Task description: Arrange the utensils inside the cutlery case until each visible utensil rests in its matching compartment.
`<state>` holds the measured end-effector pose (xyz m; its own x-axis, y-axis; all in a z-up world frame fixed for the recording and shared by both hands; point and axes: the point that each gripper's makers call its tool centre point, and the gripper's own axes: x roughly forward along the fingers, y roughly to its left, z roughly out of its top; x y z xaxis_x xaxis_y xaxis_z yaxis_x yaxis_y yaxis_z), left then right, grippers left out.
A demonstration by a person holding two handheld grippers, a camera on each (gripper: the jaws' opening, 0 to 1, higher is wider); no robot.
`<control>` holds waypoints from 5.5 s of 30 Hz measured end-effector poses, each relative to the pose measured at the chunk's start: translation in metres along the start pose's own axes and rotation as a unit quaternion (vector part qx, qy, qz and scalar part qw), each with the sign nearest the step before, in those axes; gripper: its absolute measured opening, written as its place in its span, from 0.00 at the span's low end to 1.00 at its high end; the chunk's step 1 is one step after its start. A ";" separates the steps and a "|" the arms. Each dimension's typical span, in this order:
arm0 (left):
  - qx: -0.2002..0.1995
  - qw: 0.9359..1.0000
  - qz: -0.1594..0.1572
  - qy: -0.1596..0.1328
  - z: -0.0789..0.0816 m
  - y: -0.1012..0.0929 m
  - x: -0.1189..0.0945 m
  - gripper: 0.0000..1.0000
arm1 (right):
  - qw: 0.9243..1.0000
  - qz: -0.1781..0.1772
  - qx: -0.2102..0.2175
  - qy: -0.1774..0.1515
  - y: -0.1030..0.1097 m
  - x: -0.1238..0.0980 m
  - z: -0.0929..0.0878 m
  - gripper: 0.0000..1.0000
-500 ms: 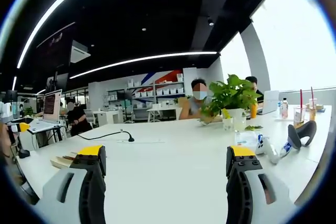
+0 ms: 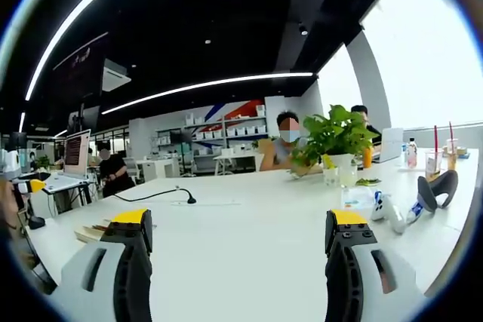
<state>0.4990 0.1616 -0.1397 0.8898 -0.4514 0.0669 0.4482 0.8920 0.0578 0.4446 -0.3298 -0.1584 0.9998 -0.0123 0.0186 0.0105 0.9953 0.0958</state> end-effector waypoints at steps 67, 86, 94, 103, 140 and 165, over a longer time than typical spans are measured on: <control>-0.014 1.000 -0.016 0.010 -0.013 0.003 0.016 1.00 | 0.984 0.165 -0.068 0.019 0.078 0.066 0.054 0.99; -0.026 0.999 -0.031 0.013 -0.017 0.000 0.021 0.96 | 0.948 0.293 -0.104 0.064 0.152 0.110 0.043 0.94; -0.034 0.999 -0.040 0.011 -0.016 -0.005 0.025 0.93 | 0.938 0.322 -0.102 0.078 0.173 0.131 0.035 0.91; -0.029 0.998 -0.048 0.016 -0.014 -0.008 0.039 0.90 | 0.927 0.345 -0.113 0.089 0.189 0.148 0.033 0.88; 0.034 0.973 -0.174 0.146 -0.024 0.002 0.106 0.61 | 0.875 0.434 -0.154 0.150 0.246 0.189 -0.026 0.64; 0.186 0.885 -0.279 0.325 -0.106 -0.033 0.160 0.37 | 0.813 0.483 -0.242 0.220 0.262 0.201 -0.103 0.37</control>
<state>0.6355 0.0626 -0.2364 0.4553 -0.6037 -0.6544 0.8810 0.4119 0.2330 0.6500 -0.0620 -0.2322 0.4561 0.7258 -0.5149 -0.8825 0.4434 -0.1566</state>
